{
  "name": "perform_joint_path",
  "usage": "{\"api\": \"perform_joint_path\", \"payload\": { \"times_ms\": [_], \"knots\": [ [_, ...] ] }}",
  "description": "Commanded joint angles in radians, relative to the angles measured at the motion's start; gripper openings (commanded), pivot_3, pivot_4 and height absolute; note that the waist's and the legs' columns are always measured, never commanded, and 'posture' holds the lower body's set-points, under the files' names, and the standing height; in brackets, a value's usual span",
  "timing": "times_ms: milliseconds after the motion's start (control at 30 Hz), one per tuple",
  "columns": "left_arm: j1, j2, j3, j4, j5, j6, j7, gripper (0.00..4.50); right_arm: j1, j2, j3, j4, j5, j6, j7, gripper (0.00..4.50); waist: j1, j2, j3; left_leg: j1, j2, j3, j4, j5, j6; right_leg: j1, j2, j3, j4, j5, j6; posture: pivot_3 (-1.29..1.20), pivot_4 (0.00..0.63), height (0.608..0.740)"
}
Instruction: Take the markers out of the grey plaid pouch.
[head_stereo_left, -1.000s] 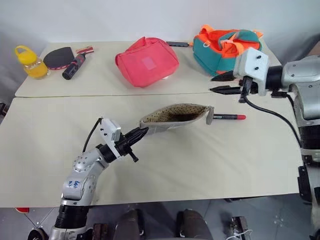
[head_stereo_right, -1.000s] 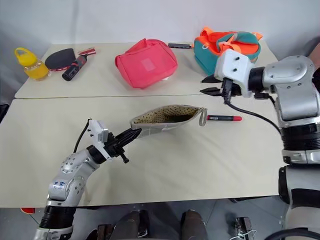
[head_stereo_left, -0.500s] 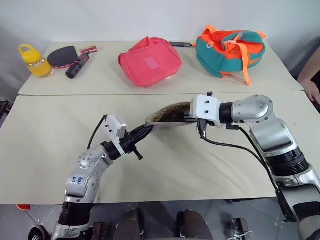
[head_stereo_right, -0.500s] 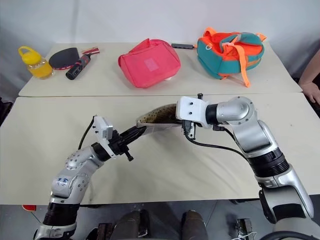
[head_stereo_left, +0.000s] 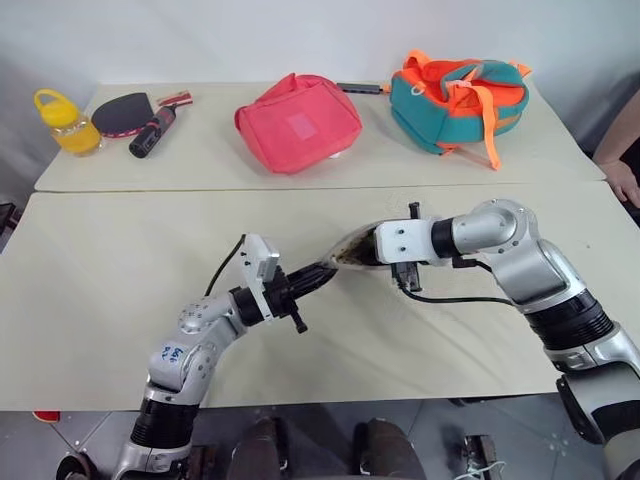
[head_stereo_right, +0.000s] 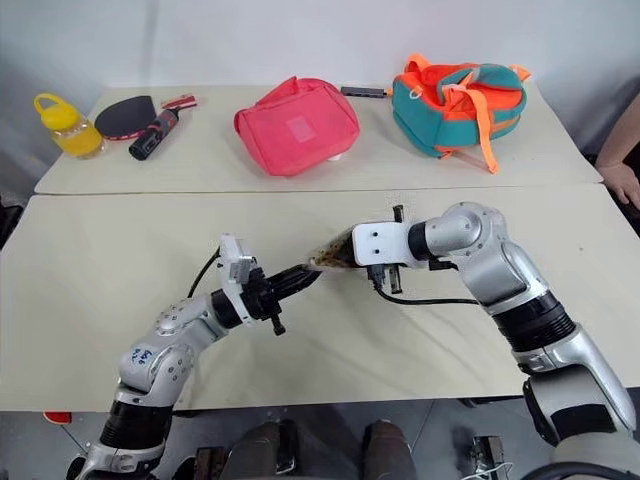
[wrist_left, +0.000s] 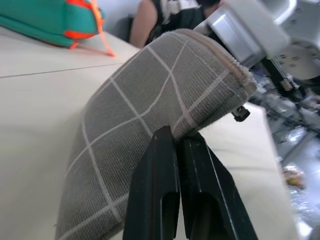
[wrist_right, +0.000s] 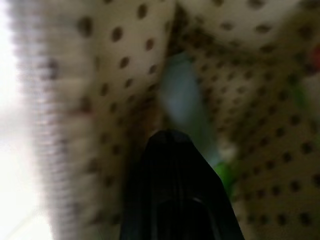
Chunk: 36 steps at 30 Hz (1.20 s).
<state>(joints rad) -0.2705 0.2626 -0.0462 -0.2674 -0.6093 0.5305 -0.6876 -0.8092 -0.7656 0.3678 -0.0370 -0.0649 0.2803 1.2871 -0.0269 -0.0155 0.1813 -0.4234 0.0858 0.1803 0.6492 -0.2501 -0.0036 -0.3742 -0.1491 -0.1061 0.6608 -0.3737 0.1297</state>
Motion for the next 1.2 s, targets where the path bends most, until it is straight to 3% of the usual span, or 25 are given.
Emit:
{"api": "perform_joint_path", "payload": {
  "times_ms": [33,200,367,733,833,1000,1200],
  "knots": [
    [-0.014,-0.015,0.019,-0.061,-0.104,0.069,0.002,0.0,-0.059,-0.061,-0.072,-0.051,0.065,0.042,0.082,0.02,-0.001,0.0,0.0,0.0,0.0,0.0,0.0,0.0,0.0,0.0,0.0,0.0,0.0,0.0,0.0,0.0,0.15,0.74],
    [0.011,-0.024,0.063,-0.06,-0.176,0.112,0.013,0.0,-0.093,-0.087,-0.09,-0.136,0.175,0.214,0.157,0.02,-0.006,0.0,0.0,0.0,0.0,-0.001,0.0,0.0,0.0,0.0,0.0,0.0,0.0,0.0,0.0,0.0,0.15,0.74],
    [0.049,0.004,0.001,0.015,-0.008,-0.009,0.003,0.0,-0.04,-0.075,0.005,-0.079,0.032,0.092,0.071,0.02,-0.001,0.0,0.0,0.001,0.0,-0.001,0.0,0.0,0.0,0.001,0.0,0.0,-0.001,0.0,0.0,0.0,0.15,0.74],
    [0.052,-0.063,0.063,0.099,-0.042,-0.025,0.019,0.0,-0.094,0.03,0.068,0.041,-0.089,-0.019,-0.024,0.02,-0.002,0.0,0.0,0.001,0.0,0.0,0.001,0.0,0.0,0.001,0.0,0.0,0.0,0.0,0.0,0.0,0.15,0.74],
    [0.047,-0.057,0.056,0.103,-0.023,-0.045,0.012,0.0,-0.097,0.041,0.062,0.075,-0.097,-0.052,-0.029,0.61,-0.001,0.0,0.0,0.001,0.0,0.0,0.001,0.0,0.0,0.001,0.0,0.0,0.0,0.0,0.0,0.0,0.15,0.74],
    [0.051,-0.053,0.048,0.108,-0.019,-0.05,0.006,0.0,-0.083,0.047,0.073,0.078,-0.106,-0.081,-0.009,2.28,-0.004,0.0,0.0,0.001,0.0,0.0,0.001,0.0,0.0,0.001,0.0,0.0,0.0,0.0,0.0,0.0,0.15,0.74],
    [0.046,-0.057,0.047,0.113,-0.013,-0.066,0.002,0.0,-0.065,0.058,0.092,0.088,-0.119,-0.08,0.012,2.28,-0.004,0.0,0.0,0.001,0.0,0.0,0.001,0.0,0.0,0.001,0.0,0.0,0.0,0.0,0.0,0.0,0.15,0.74]
  ]
}}
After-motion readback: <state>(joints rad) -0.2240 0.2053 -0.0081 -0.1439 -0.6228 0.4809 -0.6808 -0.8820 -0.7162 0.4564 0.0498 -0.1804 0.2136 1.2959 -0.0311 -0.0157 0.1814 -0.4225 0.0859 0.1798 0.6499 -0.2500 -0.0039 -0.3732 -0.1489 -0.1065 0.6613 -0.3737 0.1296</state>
